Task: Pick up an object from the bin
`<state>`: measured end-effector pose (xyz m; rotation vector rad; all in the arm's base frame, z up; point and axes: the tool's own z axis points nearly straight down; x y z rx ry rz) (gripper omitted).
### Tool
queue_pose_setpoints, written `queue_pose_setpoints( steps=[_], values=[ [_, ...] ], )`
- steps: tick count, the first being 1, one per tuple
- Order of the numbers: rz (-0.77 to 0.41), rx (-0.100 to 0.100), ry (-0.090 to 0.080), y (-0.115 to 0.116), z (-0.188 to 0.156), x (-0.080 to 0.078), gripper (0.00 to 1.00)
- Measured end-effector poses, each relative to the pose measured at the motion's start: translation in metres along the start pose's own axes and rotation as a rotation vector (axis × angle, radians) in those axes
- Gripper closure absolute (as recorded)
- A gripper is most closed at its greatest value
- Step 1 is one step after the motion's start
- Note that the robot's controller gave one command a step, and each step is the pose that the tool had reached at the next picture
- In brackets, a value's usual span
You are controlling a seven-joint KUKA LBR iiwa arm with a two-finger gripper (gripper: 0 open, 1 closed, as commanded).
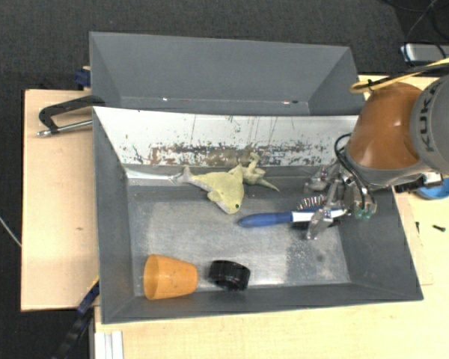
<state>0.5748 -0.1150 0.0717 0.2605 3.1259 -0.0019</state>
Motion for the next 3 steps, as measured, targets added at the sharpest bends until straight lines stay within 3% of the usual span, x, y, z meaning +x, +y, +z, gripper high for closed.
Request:
queue_pose_setpoints(
  steps=[1, 2, 3],
  values=[
    [0.0, 0.0, 0.002, 0.0, -0.001, -0.001, 0.0],
    [0.0, -0.002, -0.003, 0.001, -0.003, -0.003, 1.0],
    [-0.001, -0.001, -0.008, 0.001, -0.08, -0.006, 1.0]
  ],
)
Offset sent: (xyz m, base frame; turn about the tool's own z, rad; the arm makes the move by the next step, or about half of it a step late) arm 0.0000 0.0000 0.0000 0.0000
